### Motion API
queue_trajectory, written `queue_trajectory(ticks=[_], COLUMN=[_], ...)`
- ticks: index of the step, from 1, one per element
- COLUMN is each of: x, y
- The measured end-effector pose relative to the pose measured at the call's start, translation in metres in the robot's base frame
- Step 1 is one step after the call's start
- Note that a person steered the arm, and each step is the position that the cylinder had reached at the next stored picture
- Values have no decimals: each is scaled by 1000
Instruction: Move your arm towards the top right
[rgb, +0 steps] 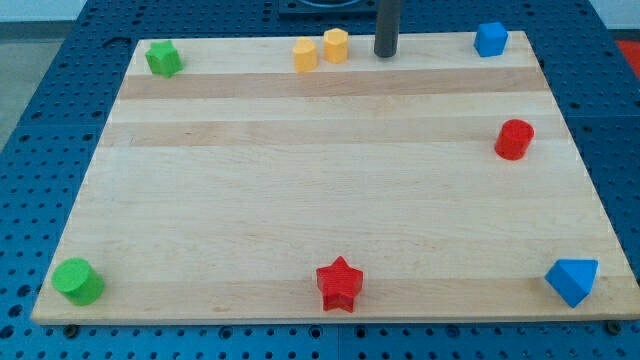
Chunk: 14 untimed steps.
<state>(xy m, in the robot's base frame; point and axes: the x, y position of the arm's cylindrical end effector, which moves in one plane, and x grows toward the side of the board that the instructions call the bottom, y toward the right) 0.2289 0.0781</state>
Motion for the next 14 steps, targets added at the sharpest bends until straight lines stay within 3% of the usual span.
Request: queue_trajectory(ticks=[9,12,14], x=[-35,-9,-37], y=[58,73,72])
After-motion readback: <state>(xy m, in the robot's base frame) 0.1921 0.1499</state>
